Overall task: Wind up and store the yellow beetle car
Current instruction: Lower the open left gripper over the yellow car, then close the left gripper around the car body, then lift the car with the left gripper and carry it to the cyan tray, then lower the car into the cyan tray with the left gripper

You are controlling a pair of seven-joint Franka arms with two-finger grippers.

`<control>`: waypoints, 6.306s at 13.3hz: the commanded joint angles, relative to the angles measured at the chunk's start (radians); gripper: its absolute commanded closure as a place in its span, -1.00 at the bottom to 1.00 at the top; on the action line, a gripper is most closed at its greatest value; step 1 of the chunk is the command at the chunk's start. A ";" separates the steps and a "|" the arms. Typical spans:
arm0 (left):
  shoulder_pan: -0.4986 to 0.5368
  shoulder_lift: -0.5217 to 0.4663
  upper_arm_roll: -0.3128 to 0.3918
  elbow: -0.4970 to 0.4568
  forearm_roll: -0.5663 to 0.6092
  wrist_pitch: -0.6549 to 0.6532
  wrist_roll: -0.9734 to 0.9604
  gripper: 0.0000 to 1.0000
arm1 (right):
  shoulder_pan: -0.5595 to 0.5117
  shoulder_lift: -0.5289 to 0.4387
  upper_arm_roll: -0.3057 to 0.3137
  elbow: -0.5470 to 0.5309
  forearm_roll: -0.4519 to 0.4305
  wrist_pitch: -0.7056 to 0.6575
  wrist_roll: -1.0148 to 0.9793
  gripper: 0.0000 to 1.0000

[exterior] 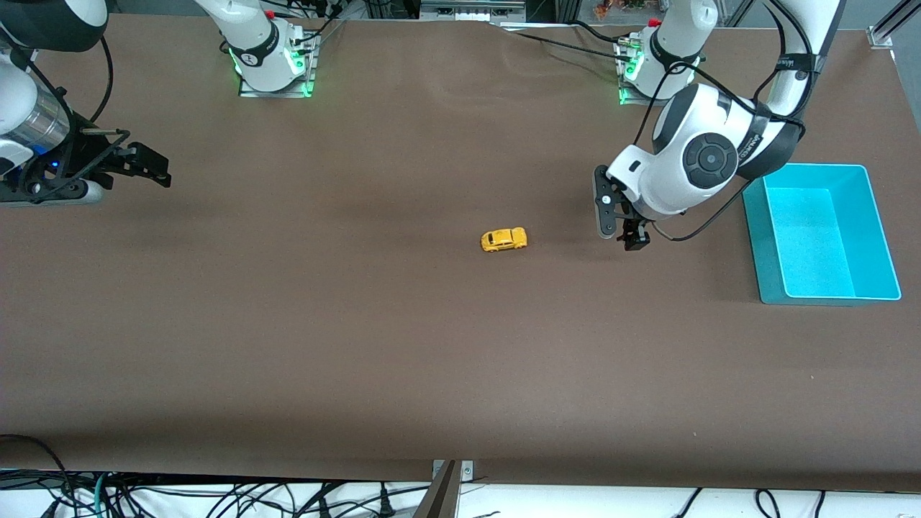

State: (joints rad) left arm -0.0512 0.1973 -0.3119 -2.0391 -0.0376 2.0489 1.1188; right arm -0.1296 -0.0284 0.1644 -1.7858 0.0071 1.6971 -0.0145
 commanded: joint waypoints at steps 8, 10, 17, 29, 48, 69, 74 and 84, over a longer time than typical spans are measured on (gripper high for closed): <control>-0.162 0.036 0.004 -0.001 -0.030 0.101 -0.220 -1.00 | -0.002 0.019 0.000 0.031 -0.002 -0.028 -0.002 -1.00; -0.209 0.063 0.004 -0.001 -0.053 0.147 -0.270 -1.00 | -0.004 0.019 -0.002 0.031 -0.002 -0.028 -0.002 -1.00; -0.363 0.209 0.005 0.048 -0.048 0.321 -0.488 -1.00 | -0.013 0.036 -0.013 0.032 0.007 -0.028 0.005 -1.00; -0.433 0.375 0.040 0.123 0.005 0.459 -0.576 -1.00 | -0.016 0.045 -0.022 0.031 0.014 -0.022 0.010 -1.00; -0.432 0.398 0.068 0.122 0.090 0.462 -0.577 -1.00 | -0.015 0.045 -0.023 0.031 0.013 -0.027 0.011 -1.00; -0.210 0.153 0.074 0.166 0.038 0.079 -0.357 0.51 | -0.015 0.045 -0.022 0.029 0.013 -0.028 0.013 -1.00; 0.029 0.022 0.077 0.157 0.030 -0.116 0.029 0.51 | -0.015 0.045 -0.023 0.029 0.013 -0.028 0.013 -1.00; 0.215 -0.059 0.319 0.085 0.031 -0.139 0.659 0.53 | -0.015 0.045 -0.022 0.028 0.013 -0.030 0.016 -1.00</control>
State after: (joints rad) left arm 0.1557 0.1810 -0.0566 -1.9183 0.0184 1.9098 1.6586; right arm -0.1404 0.0083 0.1404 -1.7835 0.0079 1.6938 -0.0099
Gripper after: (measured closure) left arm 0.546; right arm 0.000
